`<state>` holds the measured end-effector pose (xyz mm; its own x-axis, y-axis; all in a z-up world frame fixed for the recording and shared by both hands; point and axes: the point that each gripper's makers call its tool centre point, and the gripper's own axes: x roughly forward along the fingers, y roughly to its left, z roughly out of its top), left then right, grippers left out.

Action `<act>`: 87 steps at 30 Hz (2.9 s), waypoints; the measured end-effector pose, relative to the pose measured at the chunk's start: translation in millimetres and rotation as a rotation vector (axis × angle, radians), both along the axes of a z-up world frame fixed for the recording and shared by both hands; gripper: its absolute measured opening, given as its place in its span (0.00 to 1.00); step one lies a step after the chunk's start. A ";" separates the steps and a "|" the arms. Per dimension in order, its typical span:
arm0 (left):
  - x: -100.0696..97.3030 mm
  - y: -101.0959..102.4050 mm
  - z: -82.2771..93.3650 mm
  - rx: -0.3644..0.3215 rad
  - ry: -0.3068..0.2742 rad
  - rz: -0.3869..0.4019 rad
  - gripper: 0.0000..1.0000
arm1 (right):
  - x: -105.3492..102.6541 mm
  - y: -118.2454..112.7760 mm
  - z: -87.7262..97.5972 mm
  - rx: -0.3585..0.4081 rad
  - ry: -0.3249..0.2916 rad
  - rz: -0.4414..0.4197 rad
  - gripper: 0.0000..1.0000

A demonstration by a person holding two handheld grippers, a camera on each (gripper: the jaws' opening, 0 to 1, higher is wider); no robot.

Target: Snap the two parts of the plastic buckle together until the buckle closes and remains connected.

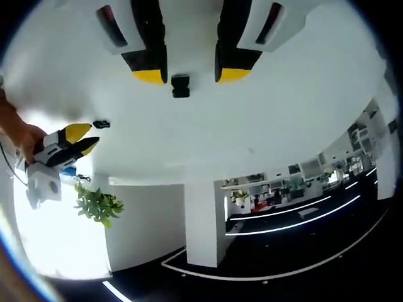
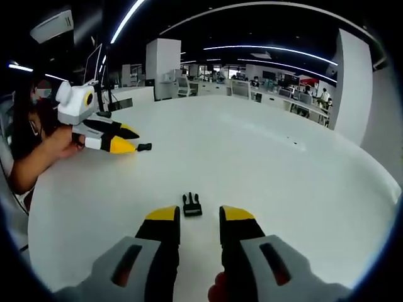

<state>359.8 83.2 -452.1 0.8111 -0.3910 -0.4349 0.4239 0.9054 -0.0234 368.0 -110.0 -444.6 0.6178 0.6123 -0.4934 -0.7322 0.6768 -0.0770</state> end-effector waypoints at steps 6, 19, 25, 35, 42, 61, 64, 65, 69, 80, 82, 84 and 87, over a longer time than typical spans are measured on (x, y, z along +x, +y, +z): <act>-1.8 -7.0 -2.4 0.004 0.011 -0.017 0.29 | -0.9 1.7 -4.6 0.005 0.019 0.008 0.24; 3.6 -8.8 -7.5 0.025 0.019 -0.021 0.23 | -1.4 3.8 -6.8 0.007 0.030 0.014 0.24; 7.9 -11.5 -7.7 0.020 0.026 -0.026 0.17 | -1.8 4.5 -6.3 0.008 0.029 0.016 0.23; 10.4 -9.3 -9.9 0.009 0.034 -0.019 0.16 | -2.4 5.9 -6.8 0.009 0.031 0.020 0.23; 11.0 -9.7 -10.6 -0.002 0.041 -0.017 0.15 | -2.5 6.6 -8.1 0.009 0.036 0.021 0.23; 10.7 -10.3 -10.2 -0.002 0.039 -0.021 0.13 | -2.8 11.4 -11.2 0.018 0.028 0.044 0.19; 10.7 -10.6 -10.0 -0.002 0.037 -0.022 0.13 | -2.0 10.9 -11.1 0.021 0.025 0.041 0.17; 10.6 -10.7 -10.0 -0.002 0.037 -0.023 0.13 | -1.5 10.6 -11.2 0.022 0.023 0.040 0.17; 10.3 -11.0 -9.8 -0.001 0.036 -0.024 0.13 | -0.6 10.2 -11.2 0.023 0.020 0.041 0.16; 9.5 -11.3 -9.3 -0.004 0.034 -0.027 0.13 | -1.8 10.8 -10.8 0.023 0.018 0.047 0.13; 9.5 -11.3 -9.3 -0.006 0.034 -0.028 0.13 | -1.6 10.7 -10.8 0.024 0.017 0.047 0.13; 9.6 -11.3 -9.3 -0.007 0.034 -0.029 0.13 | -1.5 10.6 -10.8 0.024 0.017 0.048 0.13; 9.7 -11.5 -9.3 -0.007 0.033 -0.031 0.13 | -1.3 10.4 -10.8 0.023 0.016 0.049 0.13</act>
